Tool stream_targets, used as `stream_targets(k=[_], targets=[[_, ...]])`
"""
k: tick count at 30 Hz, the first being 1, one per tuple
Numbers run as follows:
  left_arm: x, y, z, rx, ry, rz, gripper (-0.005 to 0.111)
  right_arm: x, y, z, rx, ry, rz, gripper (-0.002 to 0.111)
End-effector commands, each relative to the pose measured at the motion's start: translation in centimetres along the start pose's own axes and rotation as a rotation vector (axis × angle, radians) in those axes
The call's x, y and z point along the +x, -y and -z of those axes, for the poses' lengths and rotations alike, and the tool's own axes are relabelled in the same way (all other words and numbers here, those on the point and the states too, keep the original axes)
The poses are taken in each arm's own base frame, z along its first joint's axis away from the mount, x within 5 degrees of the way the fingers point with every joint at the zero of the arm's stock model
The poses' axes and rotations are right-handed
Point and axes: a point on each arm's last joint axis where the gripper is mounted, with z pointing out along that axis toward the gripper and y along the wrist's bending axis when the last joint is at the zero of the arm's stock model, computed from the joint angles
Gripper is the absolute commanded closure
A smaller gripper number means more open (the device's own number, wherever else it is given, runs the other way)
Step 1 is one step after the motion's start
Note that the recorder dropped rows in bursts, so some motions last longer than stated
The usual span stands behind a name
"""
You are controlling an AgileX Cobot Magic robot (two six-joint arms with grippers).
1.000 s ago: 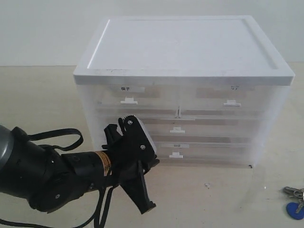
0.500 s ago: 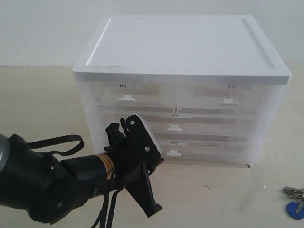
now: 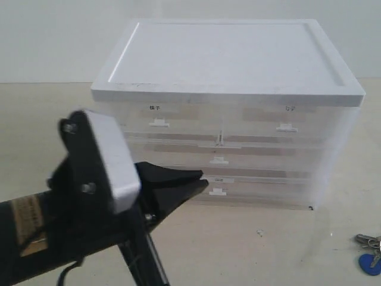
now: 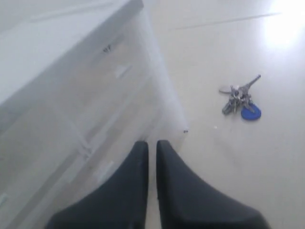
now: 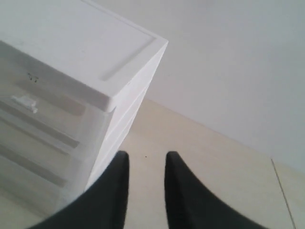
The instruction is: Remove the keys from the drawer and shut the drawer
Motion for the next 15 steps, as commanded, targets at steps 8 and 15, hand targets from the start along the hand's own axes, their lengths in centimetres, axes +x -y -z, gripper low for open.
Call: stream_targets(k=[8,15], targets=[[-1.6,-0.8,7.3,-0.054,0.218,0.094,0.102,-2.5,0.2,1.4,-0.171,-0.019,-0.171,0.108],[-2.5,-1.3,10.6,-0.053,0.32,0.226,0.102,-3.0,-0.2,1.5,-0.225,0.029,-0.264,0.108]])
